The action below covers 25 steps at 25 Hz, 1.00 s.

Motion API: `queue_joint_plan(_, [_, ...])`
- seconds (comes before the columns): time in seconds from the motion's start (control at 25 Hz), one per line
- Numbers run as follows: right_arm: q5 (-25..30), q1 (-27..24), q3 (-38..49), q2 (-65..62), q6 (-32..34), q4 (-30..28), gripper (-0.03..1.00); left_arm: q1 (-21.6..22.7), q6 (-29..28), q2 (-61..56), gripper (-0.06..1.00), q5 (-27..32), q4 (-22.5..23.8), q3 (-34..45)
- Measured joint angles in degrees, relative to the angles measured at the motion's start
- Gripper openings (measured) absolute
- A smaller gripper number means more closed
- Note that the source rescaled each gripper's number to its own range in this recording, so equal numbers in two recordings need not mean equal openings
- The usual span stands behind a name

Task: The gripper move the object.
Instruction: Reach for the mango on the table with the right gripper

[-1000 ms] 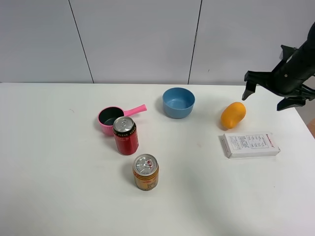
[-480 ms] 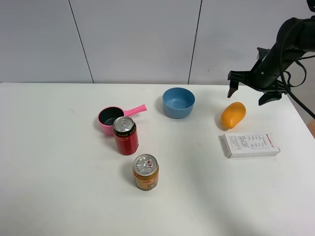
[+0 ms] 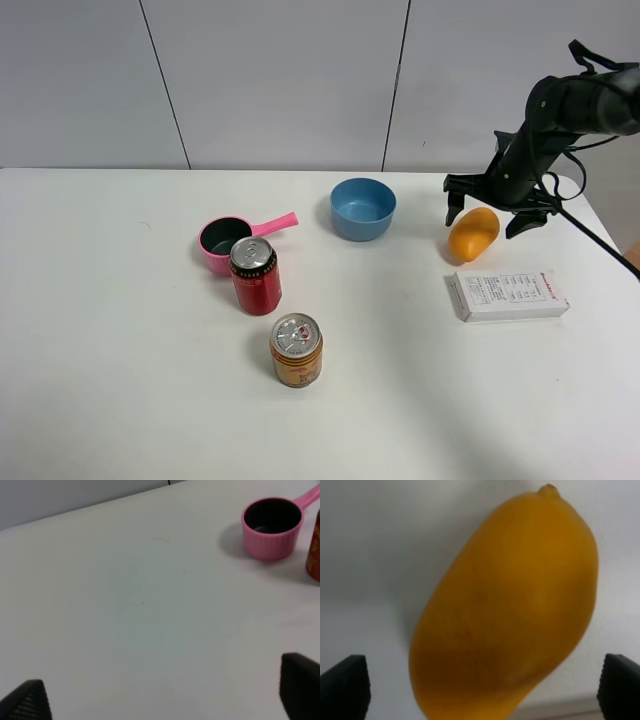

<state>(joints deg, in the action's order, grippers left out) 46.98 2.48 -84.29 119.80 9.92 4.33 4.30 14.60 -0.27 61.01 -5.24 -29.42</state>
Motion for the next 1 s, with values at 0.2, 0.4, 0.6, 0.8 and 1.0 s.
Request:
queue_joint_plan(0.2, [-1.9,0.1,-0.2,2.7,-0.9,-0.1,0.6,0.0,0.0,0.0,1.0,0.0,0.0,0.0])
queue_joint_plan(0.4, [-3.5,0.1,-0.4,3.9,-1.5,-0.1,0.58,0.0,0.0,0.0,1.0,0.0,0.0,0.0])
queue_joint_plan(0.6, [-4.7,0.1,-0.5,3.9,-1.5,-1.2,0.43,0.0,0.0,0.0,1.0,0.0,0.0,0.0])
queue_joint_plan(0.8, [-4.8,0.1,-0.5,3.9,-1.5,-1.6,0.03,0.0,0.0,0.0,1.0,0.0,0.0,0.0])
queue_joint_plan(1.0, [-4.2,0.1,-0.6,3.9,-1.5,-1.6,0.03,0.0,0.0,0.0,1.0,0.0,0.0,0.0])
